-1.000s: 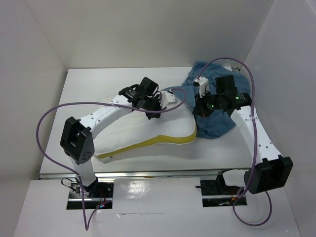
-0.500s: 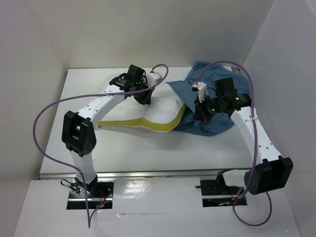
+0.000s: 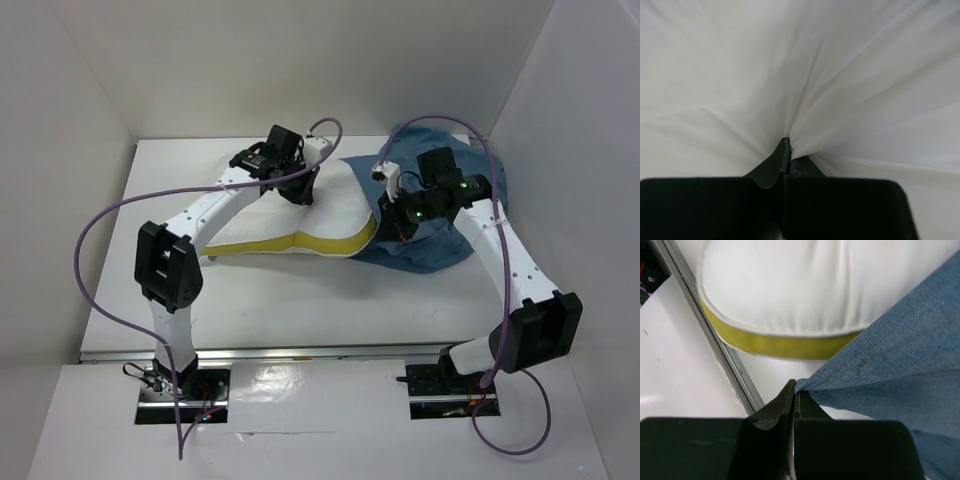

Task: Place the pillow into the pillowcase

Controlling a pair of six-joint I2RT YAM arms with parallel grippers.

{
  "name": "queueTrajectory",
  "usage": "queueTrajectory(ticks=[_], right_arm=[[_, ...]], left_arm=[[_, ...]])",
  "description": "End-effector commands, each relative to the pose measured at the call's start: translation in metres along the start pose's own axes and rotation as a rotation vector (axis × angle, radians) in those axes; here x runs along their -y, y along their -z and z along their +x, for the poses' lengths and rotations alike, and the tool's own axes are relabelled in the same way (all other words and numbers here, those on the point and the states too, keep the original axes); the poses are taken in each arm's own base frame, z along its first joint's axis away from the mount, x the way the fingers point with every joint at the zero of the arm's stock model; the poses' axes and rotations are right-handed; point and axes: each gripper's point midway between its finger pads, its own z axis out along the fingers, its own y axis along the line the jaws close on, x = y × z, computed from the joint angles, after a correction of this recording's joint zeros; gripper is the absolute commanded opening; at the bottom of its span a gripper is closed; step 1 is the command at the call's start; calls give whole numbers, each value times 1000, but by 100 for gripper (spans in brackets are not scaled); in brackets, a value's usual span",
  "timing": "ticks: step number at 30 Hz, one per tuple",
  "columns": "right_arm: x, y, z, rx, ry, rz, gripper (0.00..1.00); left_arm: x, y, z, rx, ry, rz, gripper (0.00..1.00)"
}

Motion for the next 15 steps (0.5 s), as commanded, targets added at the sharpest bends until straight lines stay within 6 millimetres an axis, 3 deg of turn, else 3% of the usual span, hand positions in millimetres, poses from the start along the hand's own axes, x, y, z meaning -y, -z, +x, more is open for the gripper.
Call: queueTrajectory(ticks=[1, 6, 7, 10, 15], right_arm=[[-20, 7, -23, 43, 21, -78, 0], [-33, 4, -27, 21, 22, -131, 0], [-34, 3, -29, 18, 16, -142, 0], [-40, 7, -36, 24, 27, -159, 0], [-47, 6, -39, 27, 34, -195, 0]], left_arm=[[-14, 3, -45, 134, 41, -121, 0], [0, -16, -46, 118, 29, -149, 0], [-1, -16, -54, 140, 27, -157, 0], [-3, -27, -50, 121, 24, -177, 0], [-12, -31, -60, 155, 33, -222, 0]])
